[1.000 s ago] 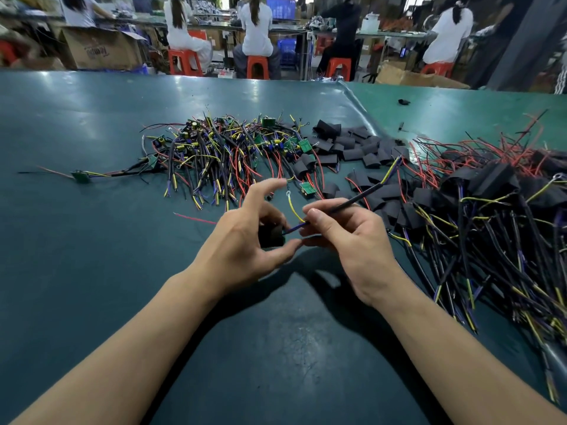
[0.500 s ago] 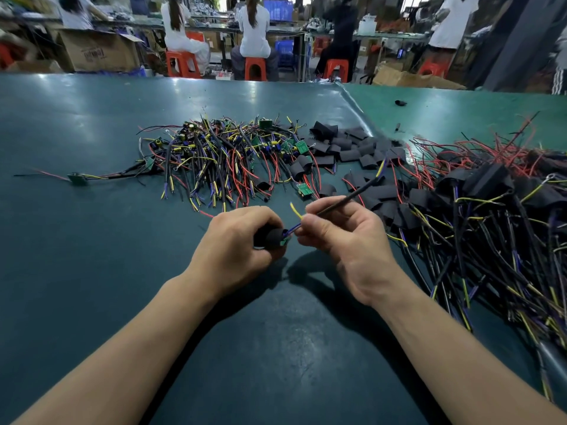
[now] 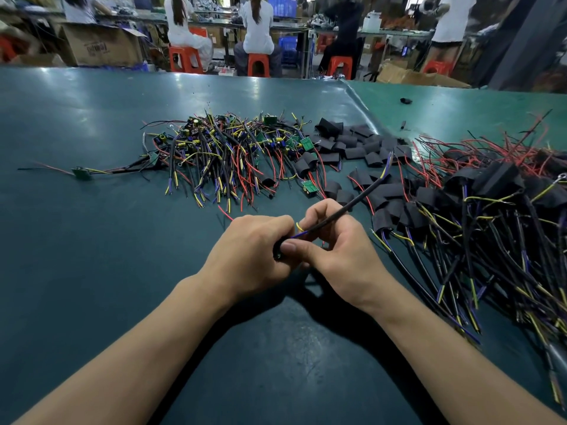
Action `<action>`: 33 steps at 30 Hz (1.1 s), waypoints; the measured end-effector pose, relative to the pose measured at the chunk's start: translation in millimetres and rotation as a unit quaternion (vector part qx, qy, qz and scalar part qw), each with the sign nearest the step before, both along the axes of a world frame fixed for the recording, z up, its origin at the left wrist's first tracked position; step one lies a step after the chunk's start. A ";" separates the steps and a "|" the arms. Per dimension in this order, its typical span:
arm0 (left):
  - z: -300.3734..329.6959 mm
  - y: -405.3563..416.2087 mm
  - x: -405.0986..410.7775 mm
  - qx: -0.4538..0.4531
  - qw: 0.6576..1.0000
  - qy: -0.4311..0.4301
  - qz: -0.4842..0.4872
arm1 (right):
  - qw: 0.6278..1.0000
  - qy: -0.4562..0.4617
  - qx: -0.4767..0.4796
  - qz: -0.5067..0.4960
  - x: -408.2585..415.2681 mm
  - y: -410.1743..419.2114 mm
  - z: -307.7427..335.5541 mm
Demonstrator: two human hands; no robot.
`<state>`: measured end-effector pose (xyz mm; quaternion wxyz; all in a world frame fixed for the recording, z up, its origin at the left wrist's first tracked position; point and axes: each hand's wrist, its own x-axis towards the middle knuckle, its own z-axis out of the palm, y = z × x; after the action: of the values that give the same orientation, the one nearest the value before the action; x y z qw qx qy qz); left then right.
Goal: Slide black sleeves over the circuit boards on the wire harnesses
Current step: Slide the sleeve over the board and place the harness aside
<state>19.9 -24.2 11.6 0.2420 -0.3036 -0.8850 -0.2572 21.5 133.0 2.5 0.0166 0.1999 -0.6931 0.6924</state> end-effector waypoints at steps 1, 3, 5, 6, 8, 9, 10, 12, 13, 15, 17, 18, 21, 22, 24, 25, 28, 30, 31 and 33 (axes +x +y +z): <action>0.5 0.8 0.8 -0.009 1.000 0.004 -0.003 | 1.000 -0.001 -0.001 0.003 0.6 -0.6 -0.1; 1.6 1.3 1.6 -0.017 1.000 0.005 -0.007 | 1.000 -0.001 0.013 0.001 0.6 -1.7 -0.9; 2.1 0.2 2.0 -0.028 1.000 0.007 -0.007 | 0.999 0.001 0.040 -0.004 0.6 -2.6 -2.1; 1.9 -0.1 2.0 -0.036 0.999 0.012 -0.008 | 0.998 0.008 0.055 -0.008 0.5 -2.5 -2.5; 1.0 0.4 3.1 -0.042 0.999 0.012 -0.015 | 0.995 0.030 0.088 -0.019 0.4 -1.5 -4.1; 0.5 0.8 3.3 -0.037 0.999 0.010 -0.019 | 0.994 0.037 0.097 -0.023 -0.1 -1.2 -4.6; 0.0 1.2 3.0 -0.030 0.999 0.008 -0.022 | 0.994 0.038 0.097 -0.027 -0.5 -1.1 -5.0; -0.1 1.4 2.2 -0.020 1.000 0.003 -0.023 | 0.994 0.033 0.092 -0.039 -1.6 -1.9 -5.4; -0.1 1.1 1.5 -0.019 1.000 0.003 -0.022 | 0.994 0.033 0.092 -0.046 -1.7 -2.5 -5.4; -0.2 0.3 0.4 -0.019 1.000 0.005 -0.019 | 0.992 0.047 0.103 -0.053 -1.2 -3.0 -5.7; -0.7 -0.3 0.5 -0.017 1.000 -0.004 -0.015 | 0.987 0.085 0.125 -0.060 -0.3 -3.2 -5.5; -1.1 -0.5 0.6 -0.015 1.000 -0.014 -0.011 | 0.984 0.101 0.130 -0.060 0.2 -3.4 -5.3; -0.2 0.6 0.5 -0.021 0.999 -0.030 -0.001 | 0.981 0.114 0.145 -0.056 0.5 -3.3 -5.1; -0.2 1.3 0.8 -0.029 0.999 -0.029 0.004 | 0.981 0.106 0.151 -0.051 0.7 -2.9 -5.1; -0.2 2.0 1.5 -0.053 0.998 -0.025 0.011 | 0.982 0.091 0.159 -0.045 2.2 -2.4 -4.3; -0.7 2.0 1.6 -0.061 0.998 -0.025 0.013 | 0.982 0.090 0.160 -0.046 3.2 -2.3 -4.1; 1.7 2.6 3.6 -0.063 0.998 -0.017 0.016 | 0.981 0.106 0.155 -0.052 7.0 -3.2 -1.9; 4.3 3.7 4.4 -0.046 0.999 0.021 0.008 | 0.978 0.124 0.153 -0.065 7.6 -3.6 -1.0; 3.7 3.9 2.7 -0.031 0.999 0.042 0.001 | 0.977 0.129 0.156 -0.073 6.8 -4.0 -0.6; 0.3 2.7 1.0 0.011 0.999 0.040 0.001 | 0.977 0.113 0.153 -0.096 4.9 -4.2 -1.4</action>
<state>20.9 -21.5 11.9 0.2807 -0.3097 -0.8722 -0.2539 26.4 128.8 1.0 0.1303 0.2093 -0.8005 0.5463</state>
